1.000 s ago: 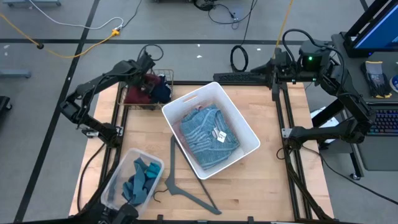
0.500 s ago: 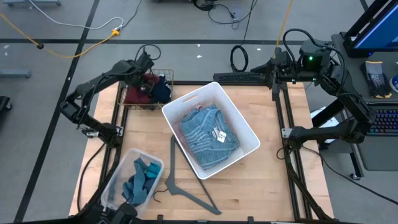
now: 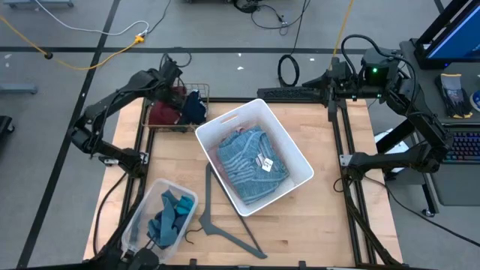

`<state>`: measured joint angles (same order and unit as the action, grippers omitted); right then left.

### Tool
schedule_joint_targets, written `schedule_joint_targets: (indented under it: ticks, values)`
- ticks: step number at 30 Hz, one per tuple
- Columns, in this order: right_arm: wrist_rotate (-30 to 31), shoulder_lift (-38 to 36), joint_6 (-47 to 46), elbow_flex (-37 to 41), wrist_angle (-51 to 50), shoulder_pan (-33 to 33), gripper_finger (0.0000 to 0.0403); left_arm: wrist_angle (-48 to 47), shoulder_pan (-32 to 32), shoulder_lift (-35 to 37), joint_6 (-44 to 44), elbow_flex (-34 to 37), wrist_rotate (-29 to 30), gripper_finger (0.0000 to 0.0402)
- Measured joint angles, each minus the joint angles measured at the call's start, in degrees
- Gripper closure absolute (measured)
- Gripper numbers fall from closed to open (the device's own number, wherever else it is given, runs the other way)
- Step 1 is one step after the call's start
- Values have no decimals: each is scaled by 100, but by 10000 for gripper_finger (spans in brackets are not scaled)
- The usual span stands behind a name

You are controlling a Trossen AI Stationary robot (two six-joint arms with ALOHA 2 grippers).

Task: Pick & Place Cloths
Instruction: Put the red boxers into the wire basket

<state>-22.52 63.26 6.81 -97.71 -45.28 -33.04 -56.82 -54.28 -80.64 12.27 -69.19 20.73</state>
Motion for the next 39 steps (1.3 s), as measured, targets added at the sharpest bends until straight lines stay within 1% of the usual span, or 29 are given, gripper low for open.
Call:
schedule_joint_targets:
  ticks: [2,4,7,9,13,19,20,26,30,34,36,39]
  values:
    - [0,0,2,0,0,1,287,48,33,79,50,-112,16,188]
    - [0,0,2,0,0,2,287,286,55,137,50,-152,28,189]
    - [0,0,-5,0,0,2,287,553,123,141,72,-153,-78,205]
    - [0,0,-7,0,0,2,287,653,201,123,96,-153,-260,222]
    - [0,1,-8,0,0,2,287,577,395,120,111,-153,-378,273]
    - [-2,0,-11,0,-2,2,287,323,468,120,213,-55,-374,382]
    - [-2,0,-10,0,-2,2,287,260,466,119,331,14,-374,391]
    - [-2,1,-11,0,-7,2,287,-456,319,116,1136,450,-420,398]
    - [-2,0,-9,0,-4,2,287,-344,315,115,1360,794,-565,394]
    - [-2,0,-4,0,-4,2,287,135,282,116,1358,1146,-658,398]
    - [-2,0,-4,0,-10,2,287,197,271,107,1357,1195,-658,398]
    - [-2,0,2,0,-24,2,287,168,264,171,1355,1042,-564,389]
